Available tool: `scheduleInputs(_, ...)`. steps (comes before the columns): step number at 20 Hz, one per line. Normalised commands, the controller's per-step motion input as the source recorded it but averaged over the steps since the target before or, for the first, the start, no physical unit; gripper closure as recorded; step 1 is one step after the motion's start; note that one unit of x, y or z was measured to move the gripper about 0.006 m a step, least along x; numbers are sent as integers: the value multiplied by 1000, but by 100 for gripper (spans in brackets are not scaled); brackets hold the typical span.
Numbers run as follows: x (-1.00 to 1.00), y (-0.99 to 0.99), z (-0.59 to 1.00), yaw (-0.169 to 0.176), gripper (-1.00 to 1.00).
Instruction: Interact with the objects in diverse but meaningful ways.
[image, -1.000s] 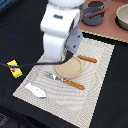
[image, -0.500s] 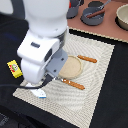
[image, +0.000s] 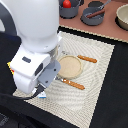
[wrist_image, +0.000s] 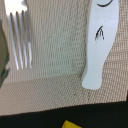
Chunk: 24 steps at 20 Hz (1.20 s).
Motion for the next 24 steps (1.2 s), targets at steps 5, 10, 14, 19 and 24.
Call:
scheduleInputs(5,-54,-288,-356,-17,-100)
scheduleInputs(10,-93,-291,-421,-7,-100)
scheduleInputs(14,-109,-263,-409,-1,-100)
scheduleInputs(19,-81,-263,-337,0,-100)
scheduleInputs(24,-25,-329,-213,0,100)
